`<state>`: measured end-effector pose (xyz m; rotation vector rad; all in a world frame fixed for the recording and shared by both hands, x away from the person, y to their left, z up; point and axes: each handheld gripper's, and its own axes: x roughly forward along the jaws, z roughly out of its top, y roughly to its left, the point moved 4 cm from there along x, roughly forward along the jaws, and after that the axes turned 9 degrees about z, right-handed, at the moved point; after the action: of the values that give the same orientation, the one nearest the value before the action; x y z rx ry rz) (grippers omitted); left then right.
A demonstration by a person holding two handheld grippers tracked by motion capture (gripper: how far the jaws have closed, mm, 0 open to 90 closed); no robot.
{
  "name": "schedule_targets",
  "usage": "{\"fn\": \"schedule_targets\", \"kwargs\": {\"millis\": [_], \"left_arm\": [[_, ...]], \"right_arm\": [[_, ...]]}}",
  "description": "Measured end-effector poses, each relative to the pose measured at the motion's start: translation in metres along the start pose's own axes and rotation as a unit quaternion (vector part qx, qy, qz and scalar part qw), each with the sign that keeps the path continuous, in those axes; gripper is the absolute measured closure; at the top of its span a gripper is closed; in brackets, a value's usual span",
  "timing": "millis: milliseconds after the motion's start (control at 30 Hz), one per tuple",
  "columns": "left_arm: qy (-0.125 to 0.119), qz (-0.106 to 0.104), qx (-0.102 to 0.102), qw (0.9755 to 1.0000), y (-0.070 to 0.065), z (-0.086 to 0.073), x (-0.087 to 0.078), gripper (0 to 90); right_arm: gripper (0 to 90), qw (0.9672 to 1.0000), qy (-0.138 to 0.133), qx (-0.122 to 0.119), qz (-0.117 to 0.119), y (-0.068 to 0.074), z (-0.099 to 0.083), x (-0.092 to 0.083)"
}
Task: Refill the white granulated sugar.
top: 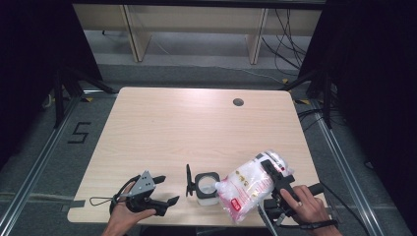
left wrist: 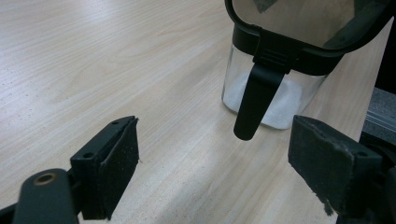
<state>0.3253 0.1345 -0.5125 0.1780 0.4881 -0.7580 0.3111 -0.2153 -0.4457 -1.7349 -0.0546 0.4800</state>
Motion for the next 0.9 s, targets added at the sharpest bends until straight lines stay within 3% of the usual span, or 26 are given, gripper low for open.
{"fn": "schedule_targets", "kwargs": {"millis": [100,133,167,200,233,267,367,467,500,567,667,700,733,767,800,833,900], "left_arm": [[0.000,0.000,-0.003,1.0000,-0.0003,0.0001,-0.0001,15.8],[0.001,0.000,-0.003,1.0000,-0.0001,0.0000,-0.0001,15.8],[0.008,0.004,0.006,0.9999,0.0023,-0.0005,-0.0008,15.8],[-0.003,-0.001,-0.008,1.0000,-0.0001,0.0005,-0.0001,15.8],[0.000,0.000,-0.001,1.0000,0.0009,0.0005,-0.0008,15.8],[0.002,0.002,-0.006,1.0000,-0.0001,0.0002,-0.0012,15.8],[0.000,-0.001,-0.003,1.0000,-0.0001,0.0002,-0.0004,15.8],[-0.002,-0.002,0.011,0.9999,0.0014,0.0007,-0.0004,15.8],[0.001,0.000,-0.006,1.0000,-0.0001,0.0000,-0.0003,15.8],[0.001,0.000,-0.005,1.0000,0.0000,0.0001,-0.0003,15.8],[-0.002,-0.002,0.011,0.9999,0.0014,0.0007,-0.0004,15.8],[0.000,0.000,-0.006,1.0000,-0.0001,0.0001,-0.0004,15.8],[-0.001,0.000,-0.003,1.0000,0.0004,0.0004,-0.0005,15.8],[0.001,0.003,-0.006,1.0000,-0.0002,0.0003,-0.0010,15.8],[0.001,0.002,-0.005,1.0000,-0.0003,0.0000,-0.0011,15.8],[0.000,-0.001,-0.006,1.0000,-0.0002,-0.0001,-0.0006,15.8],[0.000,0.000,-0.002,1.0000,0.0006,0.0004,-0.0004,15.8]], "right_arm": [[40.5,1.0000,-0.001,-0.001,-0.004,0.0002,-0.0001,-0.0002],[40.5,0.9999,0.002,0.012,0.000,0.0027,-0.0006,-0.0001],[40.6,0.9999,0.001,0.012,0.000,0.0025,-0.0005,0.0002],[40.5,0.9999,0.002,0.011,0.004,0.0028,-0.0005,0.0004],[40.6,0.9999,0.007,0.005,0.006,0.0019,-0.0001,-0.0002],[40.5,0.9998,0.008,-0.016,0.007,-0.0008,0.0007,-0.0004],[40.5,0.9999,0.008,-0.007,0.003,-0.0007,0.0009,-0.0012],[40.5,0.9999,0.009,-0.014,0.002,-0.0016,0.0008,-0.0016],[40.5,0.9999,0.008,-0.014,0.004,-0.0015,0.0008,-0.0016],[40.5,0.9998,0.007,0.015,0.008,0.0029,-0.0006,-0.0012],[40.5,0.9998,0.012,0.011,0.010,0.0017,-0.0007,-0.0020],[40.5,0.9999,0.011,0.006,0.008,0.0003,-0.0006,-0.0020],[40.5,0.9999,0.009,-0.006,0.004,-0.0019,-0.0002,-0.0022],[40.5,0.9999,0.012,0.008,0.008,0.0006,-0.0008,-0.0022],[40.5,0.9999,0.012,0.004,0.008,0.0001,-0.0008,-0.0023],[40.5,0.9999,0.008,-0.011,0.003,-0.0028,-0.0002,-0.0025],[40.5,0.9999,0.010,0.001,0.007,-0.0010,-0.0009,-0.0025]]}}
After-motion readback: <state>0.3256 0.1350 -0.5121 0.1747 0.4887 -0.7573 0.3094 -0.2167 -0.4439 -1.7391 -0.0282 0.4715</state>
